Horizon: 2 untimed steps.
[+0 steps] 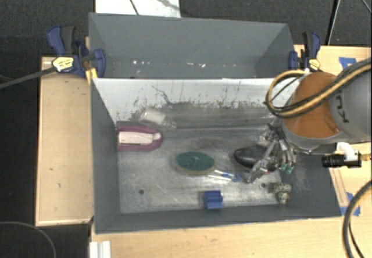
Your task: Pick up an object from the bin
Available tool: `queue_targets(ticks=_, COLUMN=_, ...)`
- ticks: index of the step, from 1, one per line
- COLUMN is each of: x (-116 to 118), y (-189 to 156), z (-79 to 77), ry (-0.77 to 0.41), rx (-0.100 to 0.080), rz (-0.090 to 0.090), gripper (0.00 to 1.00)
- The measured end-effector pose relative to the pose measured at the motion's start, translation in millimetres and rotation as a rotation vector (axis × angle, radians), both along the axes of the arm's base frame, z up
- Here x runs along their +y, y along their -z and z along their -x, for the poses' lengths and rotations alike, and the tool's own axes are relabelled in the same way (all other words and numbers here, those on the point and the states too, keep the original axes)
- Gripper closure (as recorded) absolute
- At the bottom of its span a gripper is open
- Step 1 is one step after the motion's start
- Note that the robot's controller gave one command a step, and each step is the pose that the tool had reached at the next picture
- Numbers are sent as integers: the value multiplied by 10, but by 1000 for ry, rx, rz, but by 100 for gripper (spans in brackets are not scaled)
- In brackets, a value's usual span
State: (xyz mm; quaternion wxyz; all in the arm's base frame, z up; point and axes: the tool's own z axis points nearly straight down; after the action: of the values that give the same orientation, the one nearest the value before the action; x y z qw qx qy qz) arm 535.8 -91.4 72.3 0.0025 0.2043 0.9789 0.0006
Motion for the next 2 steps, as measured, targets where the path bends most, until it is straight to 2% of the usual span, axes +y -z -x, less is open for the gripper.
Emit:
queue_targets(ticks=1, x=-2, y=-10, z=-11, ry=-6, rx=0, rz=1, gripper=0)
queue_targets(ticks=2, x=-7, y=-24, z=-22, ry=-8, rx=-3, rz=2, gripper=100)
